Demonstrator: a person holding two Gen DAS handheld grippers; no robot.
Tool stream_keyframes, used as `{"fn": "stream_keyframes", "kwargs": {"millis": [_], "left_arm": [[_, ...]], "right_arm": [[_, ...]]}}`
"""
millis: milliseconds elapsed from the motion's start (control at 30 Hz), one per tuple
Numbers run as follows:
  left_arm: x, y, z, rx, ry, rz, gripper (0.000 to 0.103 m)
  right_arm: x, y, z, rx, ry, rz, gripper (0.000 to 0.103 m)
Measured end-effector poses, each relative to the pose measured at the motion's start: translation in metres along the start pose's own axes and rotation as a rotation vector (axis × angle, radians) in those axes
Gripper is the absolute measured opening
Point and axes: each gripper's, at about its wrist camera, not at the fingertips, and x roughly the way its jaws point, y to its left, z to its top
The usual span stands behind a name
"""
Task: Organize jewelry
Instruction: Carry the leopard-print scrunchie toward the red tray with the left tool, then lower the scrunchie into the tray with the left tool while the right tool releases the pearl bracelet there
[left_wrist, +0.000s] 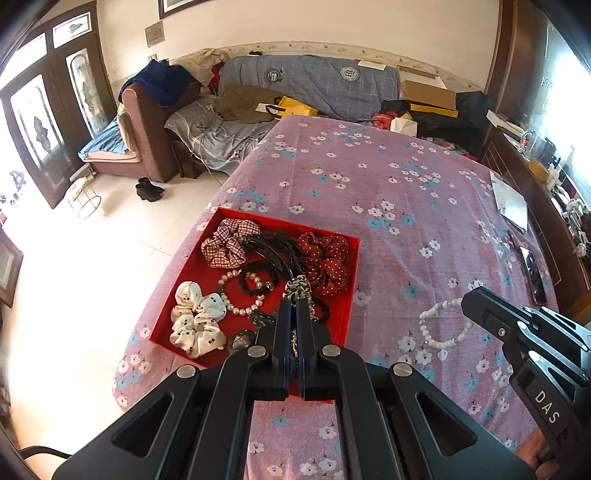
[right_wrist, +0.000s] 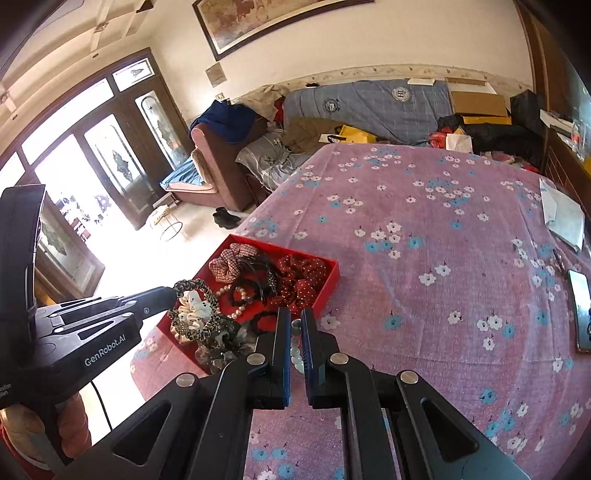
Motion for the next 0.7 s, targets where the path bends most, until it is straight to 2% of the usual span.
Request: {"fn": "stream_keyframes", "kwargs": {"millis": [433,700], "left_arm": [[0.010,0.023,-0.012,-0.027,0.022,0.074,0.002],[0.022,0.038,-0.014,-0.031,0.041,0.068,0.002]], "right_arm": [[0.009,0.023,-0.005,-0.054,0.036,-0.003,0.007],[0.016,0.038,-0.002,-0.078,0.043,-0.013,0.007]]}}
